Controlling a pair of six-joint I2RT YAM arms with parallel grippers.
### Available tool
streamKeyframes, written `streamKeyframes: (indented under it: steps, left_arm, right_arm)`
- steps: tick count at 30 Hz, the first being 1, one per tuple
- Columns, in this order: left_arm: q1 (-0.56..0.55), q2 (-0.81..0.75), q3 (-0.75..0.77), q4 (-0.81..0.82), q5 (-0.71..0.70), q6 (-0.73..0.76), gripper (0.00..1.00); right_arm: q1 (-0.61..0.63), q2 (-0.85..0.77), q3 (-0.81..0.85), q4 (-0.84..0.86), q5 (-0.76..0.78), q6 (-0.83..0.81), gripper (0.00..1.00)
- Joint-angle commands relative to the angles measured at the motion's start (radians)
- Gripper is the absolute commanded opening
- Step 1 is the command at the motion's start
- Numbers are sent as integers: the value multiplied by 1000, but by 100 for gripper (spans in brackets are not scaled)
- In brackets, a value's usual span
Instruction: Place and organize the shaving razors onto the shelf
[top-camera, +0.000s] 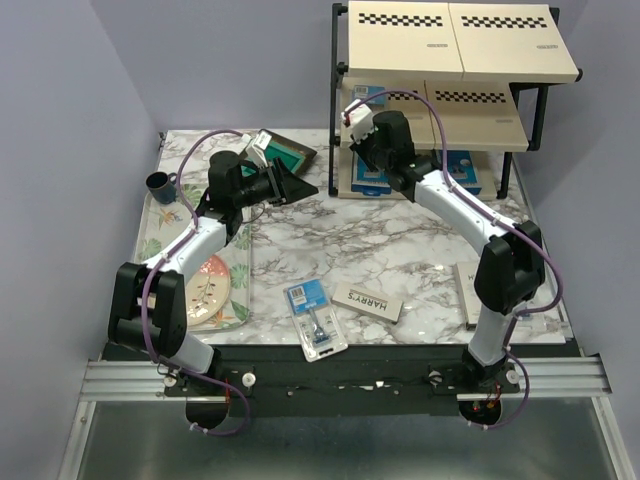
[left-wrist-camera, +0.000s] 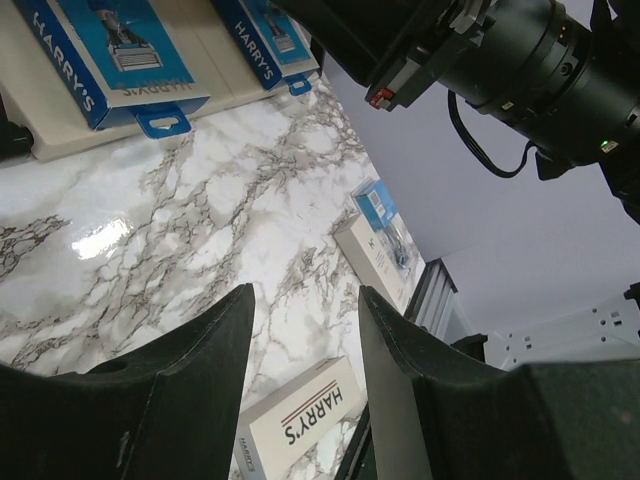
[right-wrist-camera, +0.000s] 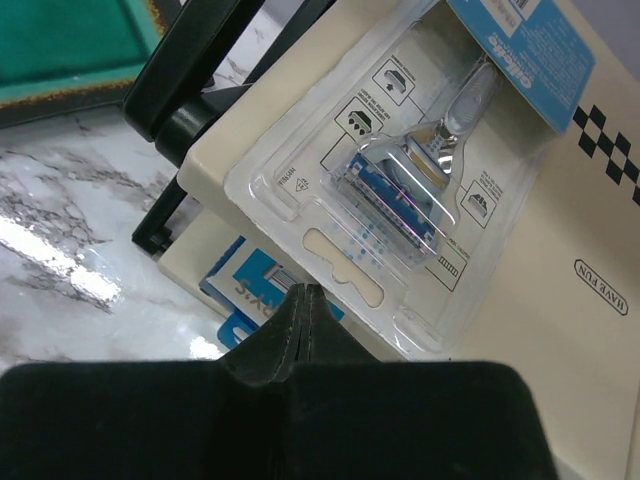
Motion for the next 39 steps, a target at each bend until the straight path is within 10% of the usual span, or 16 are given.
streamKeyframes:
  steps: [1, 34, 36, 37, 39]
  left_arm:
    - [6, -42, -6, -2, -20, 29, 55]
    - [6, -101, -69, -120, -156, 125, 67]
    - [5, -102, -74, -212, -213, 156, 69]
    - [2, -102, -89, -229, -231, 178, 70]
    - [-14, -100, -100, -296, -265, 193, 71]
  right_arm:
    - [-5, 21, 18, 81, 82, -77, 0]
    - [-32, -225, -61, -61, -51, 5, 1]
    - [-31, -281, -112, -136, -172, 47, 14]
    - [-31, -327, -132, -173, -232, 55, 44]
    - [-29, -367, -216, -287, -422, 65, 62]
